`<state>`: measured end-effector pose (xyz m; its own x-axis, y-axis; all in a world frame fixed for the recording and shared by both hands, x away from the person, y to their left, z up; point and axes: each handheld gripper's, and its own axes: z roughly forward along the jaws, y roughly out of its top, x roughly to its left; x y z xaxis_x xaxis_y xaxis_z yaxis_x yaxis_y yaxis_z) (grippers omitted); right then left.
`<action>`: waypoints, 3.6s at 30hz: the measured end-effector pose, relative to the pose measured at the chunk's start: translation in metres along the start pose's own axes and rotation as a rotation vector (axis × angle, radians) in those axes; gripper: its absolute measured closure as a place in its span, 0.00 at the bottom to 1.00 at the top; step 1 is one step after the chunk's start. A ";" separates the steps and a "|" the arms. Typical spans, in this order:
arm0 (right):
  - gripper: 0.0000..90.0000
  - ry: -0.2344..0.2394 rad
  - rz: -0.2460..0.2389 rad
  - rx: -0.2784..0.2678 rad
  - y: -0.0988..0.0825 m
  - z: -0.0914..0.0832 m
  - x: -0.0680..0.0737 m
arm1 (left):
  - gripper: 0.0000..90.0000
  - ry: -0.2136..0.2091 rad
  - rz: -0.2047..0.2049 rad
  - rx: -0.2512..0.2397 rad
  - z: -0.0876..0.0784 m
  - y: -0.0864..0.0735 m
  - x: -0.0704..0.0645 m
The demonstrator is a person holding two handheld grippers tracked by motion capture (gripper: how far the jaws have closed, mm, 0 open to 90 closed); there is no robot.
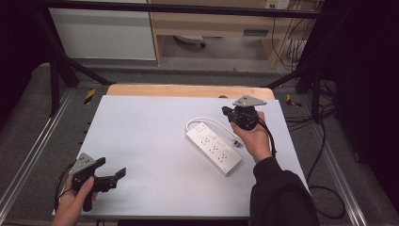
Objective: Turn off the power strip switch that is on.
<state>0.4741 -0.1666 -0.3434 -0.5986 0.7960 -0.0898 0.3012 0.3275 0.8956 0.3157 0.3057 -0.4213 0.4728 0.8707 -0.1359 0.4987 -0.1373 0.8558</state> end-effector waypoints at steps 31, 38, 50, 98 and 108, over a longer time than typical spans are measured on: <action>1.00 0.023 -0.006 0.054 0.003 0.027 0.004 | 0.07 0.001 0.005 -0.004 -0.001 0.000 0.001; 1.00 0.026 -0.011 0.075 0.002 0.035 0.005 | 0.07 0.001 0.007 -0.004 -0.001 0.000 0.001; 1.00 0.034 -0.019 0.104 0.000 0.043 0.007 | 0.07 -0.002 0.010 -0.007 -0.001 0.000 0.001; 1.00 0.075 -0.019 0.225 -0.035 0.062 0.019 | 0.07 0.002 0.018 -0.001 -0.001 0.000 0.001; 1.00 0.074 0.005 0.206 -0.046 0.060 0.022 | 0.07 0.001 0.018 -0.006 -0.001 0.000 0.002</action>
<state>0.4920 -0.1333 -0.4125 -0.6475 0.7607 -0.0466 0.4452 0.4272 0.7870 0.3158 0.3078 -0.4207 0.4810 0.8685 -0.1195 0.4855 -0.1504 0.8612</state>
